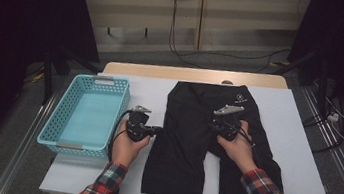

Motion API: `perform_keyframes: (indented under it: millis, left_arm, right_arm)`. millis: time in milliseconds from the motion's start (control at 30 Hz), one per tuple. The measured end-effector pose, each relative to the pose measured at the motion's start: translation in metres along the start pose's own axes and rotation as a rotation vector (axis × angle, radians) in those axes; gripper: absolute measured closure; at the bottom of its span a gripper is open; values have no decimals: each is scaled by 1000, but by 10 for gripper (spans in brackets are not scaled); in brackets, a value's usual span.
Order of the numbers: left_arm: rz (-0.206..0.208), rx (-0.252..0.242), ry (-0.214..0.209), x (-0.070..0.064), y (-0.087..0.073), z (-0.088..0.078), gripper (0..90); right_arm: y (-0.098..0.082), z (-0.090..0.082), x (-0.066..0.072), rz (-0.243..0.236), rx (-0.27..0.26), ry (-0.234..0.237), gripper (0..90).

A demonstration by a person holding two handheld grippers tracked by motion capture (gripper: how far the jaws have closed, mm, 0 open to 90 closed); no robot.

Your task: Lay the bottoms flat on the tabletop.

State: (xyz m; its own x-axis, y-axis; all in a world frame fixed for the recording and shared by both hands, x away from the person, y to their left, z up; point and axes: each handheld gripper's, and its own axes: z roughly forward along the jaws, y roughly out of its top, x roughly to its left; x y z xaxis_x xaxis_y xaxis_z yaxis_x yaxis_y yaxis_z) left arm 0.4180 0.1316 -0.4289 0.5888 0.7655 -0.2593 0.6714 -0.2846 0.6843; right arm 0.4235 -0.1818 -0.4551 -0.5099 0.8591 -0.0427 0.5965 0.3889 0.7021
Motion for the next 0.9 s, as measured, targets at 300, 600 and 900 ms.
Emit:
perform_keyframes:
  millis: [300, 600, 900]
  left_arm:
    - [-38, -31, 14, 7, 1, -15, 900]
    - [-31, -30, 37, 13, 14, 26, 654]
    - [-16, -23, 38, 12, 20, 55, 607]
  right_arm:
    - [-2, -3, -4, 33, -2, 11, 900]
    - [-2, -8, -9, 40, -4, 2, 900]
    - [-4, -14, -15, 24, 13, -57, 900]
